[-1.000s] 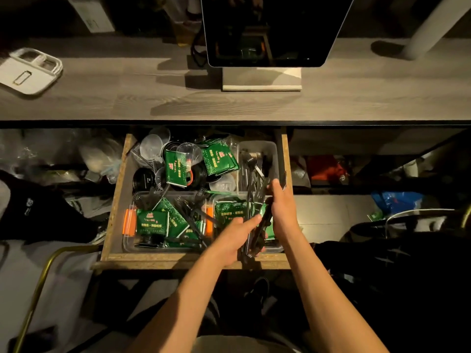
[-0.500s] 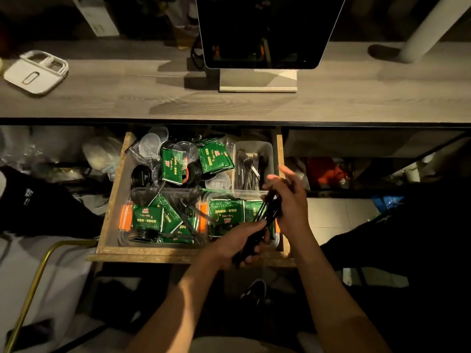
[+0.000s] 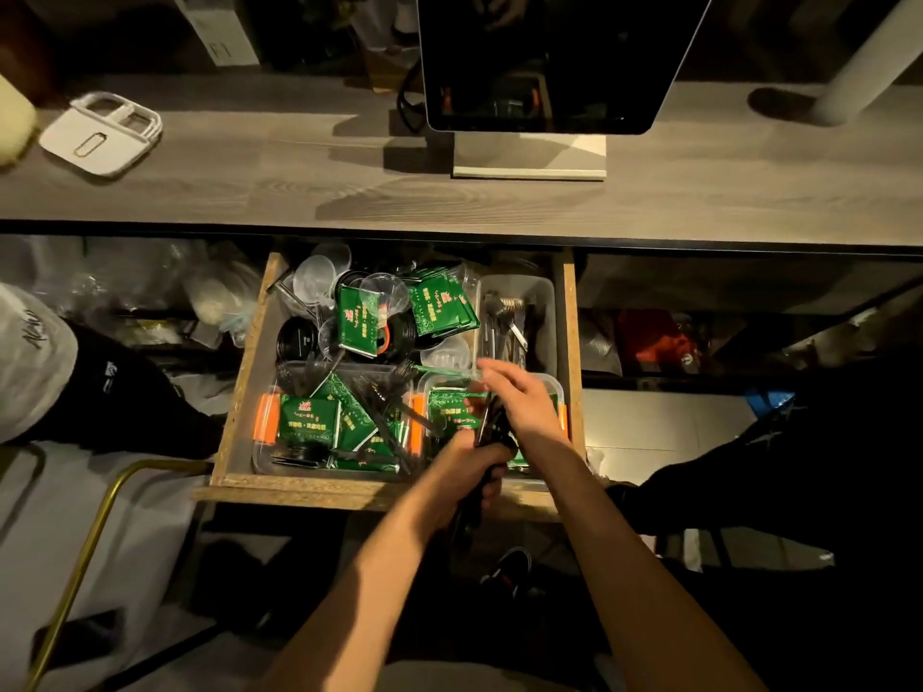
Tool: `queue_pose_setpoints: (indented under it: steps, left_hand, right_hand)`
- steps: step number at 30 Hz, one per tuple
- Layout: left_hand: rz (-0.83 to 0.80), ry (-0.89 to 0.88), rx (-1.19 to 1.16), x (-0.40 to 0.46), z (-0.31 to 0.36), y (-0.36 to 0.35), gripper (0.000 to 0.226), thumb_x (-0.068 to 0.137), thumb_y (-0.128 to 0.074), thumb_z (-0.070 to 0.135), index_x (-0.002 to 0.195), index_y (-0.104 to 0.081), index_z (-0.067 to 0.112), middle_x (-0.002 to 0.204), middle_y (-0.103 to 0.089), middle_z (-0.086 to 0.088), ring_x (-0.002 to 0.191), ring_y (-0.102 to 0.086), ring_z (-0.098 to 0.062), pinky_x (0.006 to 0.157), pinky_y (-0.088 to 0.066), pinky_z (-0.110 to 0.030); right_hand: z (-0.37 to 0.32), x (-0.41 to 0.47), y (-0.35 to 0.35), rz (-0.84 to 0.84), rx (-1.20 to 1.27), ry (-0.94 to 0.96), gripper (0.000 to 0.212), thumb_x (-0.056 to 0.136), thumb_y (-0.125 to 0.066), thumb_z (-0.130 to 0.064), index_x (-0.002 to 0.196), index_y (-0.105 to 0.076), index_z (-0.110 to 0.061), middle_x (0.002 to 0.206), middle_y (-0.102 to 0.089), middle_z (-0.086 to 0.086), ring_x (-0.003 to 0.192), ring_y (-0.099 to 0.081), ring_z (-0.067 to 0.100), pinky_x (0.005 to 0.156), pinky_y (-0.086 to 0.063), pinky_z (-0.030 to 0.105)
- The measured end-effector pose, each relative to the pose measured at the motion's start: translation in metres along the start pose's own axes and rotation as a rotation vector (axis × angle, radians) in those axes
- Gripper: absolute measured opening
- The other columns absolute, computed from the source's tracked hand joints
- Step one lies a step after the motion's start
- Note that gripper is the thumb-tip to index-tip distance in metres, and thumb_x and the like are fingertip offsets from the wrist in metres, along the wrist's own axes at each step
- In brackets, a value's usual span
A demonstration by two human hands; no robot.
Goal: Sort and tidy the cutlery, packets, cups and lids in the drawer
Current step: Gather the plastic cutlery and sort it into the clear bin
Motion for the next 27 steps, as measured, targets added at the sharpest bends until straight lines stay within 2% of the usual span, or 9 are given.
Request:
queue_pose_setpoints:
  steps: [2,5,8,10,13,16,20,24,27]
  left_hand:
    - [0.059,0.002,-0.010,-0.001,-0.004,0.020,0.016,0.096,-0.060,0.016,0.087,-0.048,0.010,0.053,-0.040,0.004,0.041,-0.035,-0.012,0.041,-0.032,-0.024]
    - [0.183,-0.019,-0.115,-0.004,-0.006,0.063,0.019,0.097,-0.062,0.022,0.097,-0.049,0.008,0.053,-0.040,0.006,0.040,-0.034,-0.011,0.039,-0.032,-0.025]
    - [0.333,-0.051,-0.258,-0.008,-0.009,0.109,0.021,0.096,-0.060,0.020,0.083,-0.050,0.008,0.050,-0.041,0.003,0.038,-0.034,-0.013,0.038,-0.035,-0.026]
    - [0.438,-0.039,-0.331,-0.008,-0.019,0.140,0.022,0.096,-0.061,0.020,0.101,-0.050,0.001,0.048,-0.041,0.002,0.037,-0.035,-0.014,0.039,-0.039,-0.028]
    - [0.507,-0.023,-0.333,-0.008,-0.028,0.171,0.065,0.096,-0.063,0.023,0.141,-0.034,-0.014,0.049,-0.041,0.003,0.039,-0.038,-0.013,0.042,-0.042,-0.028]
    - [0.530,-0.031,-0.331,-0.009,-0.031,0.194,0.048,0.095,-0.065,0.027,0.127,-0.049,-0.005,0.050,-0.042,0.005,0.041,-0.038,-0.012,0.045,-0.040,-0.029]
    - [0.540,-0.001,-0.380,-0.002,-0.040,0.219,0.031,0.094,-0.068,0.028,0.112,-0.052,0.009,0.056,-0.044,0.005,0.044,-0.039,-0.010,0.045,-0.038,-0.027]
    - [0.504,0.011,-0.412,0.002,-0.045,0.229,0.041,0.092,-0.069,0.031,0.117,-0.053,0.001,0.055,-0.045,0.006,0.046,-0.039,-0.010,0.045,-0.039,-0.026]
    - [0.478,0.031,-0.414,0.005,-0.047,0.232,0.063,0.092,-0.069,0.032,0.138,-0.044,-0.004,0.054,-0.045,0.006,0.046,-0.040,-0.010,0.045,-0.040,-0.026]
  right_hand:
    - [0.008,0.006,-0.010,-0.040,0.170,-0.066,0.022,0.098,-0.057,-0.028,0.118,-0.062,-0.021,0.107,-0.073,0.008,0.102,-0.068,0.020,0.091,-0.055,0.035]
    - [0.029,0.016,-0.009,0.093,0.205,-0.109,0.018,0.097,-0.057,-0.033,0.106,-0.067,-0.021,0.105,-0.071,0.011,0.095,-0.065,0.022,0.086,-0.051,0.038]
    - [0.055,0.025,-0.020,0.147,-0.139,-0.098,0.017,0.096,-0.059,-0.018,0.111,-0.067,-0.018,0.109,-0.069,0.006,0.096,-0.063,0.020,0.087,-0.054,0.037]
    - [0.068,0.031,-0.043,0.087,-0.346,-0.071,0.023,0.093,-0.063,-0.014,0.116,-0.067,-0.013,0.112,-0.069,0.005,0.100,-0.064,0.018,0.095,-0.052,0.040]
    - [0.077,0.039,-0.079,0.029,-0.591,-0.009,0.033,0.090,-0.068,-0.017,0.123,-0.065,-0.014,0.119,-0.065,0.006,0.108,-0.059,0.017,0.096,-0.043,0.025]
    - [0.082,0.051,-0.107,0.026,-0.902,0.093,0.053,0.087,-0.070,-0.031,0.135,-0.053,-0.020,0.125,-0.057,0.007,0.119,-0.049,0.024,0.099,-0.039,0.030]
    - [0.096,0.063,-0.132,0.059,-1.326,0.080,0.076,0.083,-0.068,-0.056,0.142,-0.041,-0.018,0.134,-0.047,0.009,0.121,-0.044,0.029,0.101,-0.041,0.039]
    - [0.099,0.062,-0.142,0.179,-1.549,0.128,0.052,0.079,-0.077,-0.044,0.118,-0.060,-0.015,0.108,-0.055,0.006,0.095,-0.053,0.024,0.076,-0.047,0.033]
    - [0.105,0.066,-0.144,0.081,-1.499,0.120,0.042,0.098,-0.052,-0.043,0.123,-0.056,-0.010,0.119,-0.051,0.008,0.105,-0.047,0.025,0.084,-0.046,0.034]
Point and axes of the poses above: each hand's wrist, its own x-axis towards the middle knuckle, its own y-axis out of the back of the hand, z = x × y, the point moved 8 cm from there along x, towards the middle knuckle
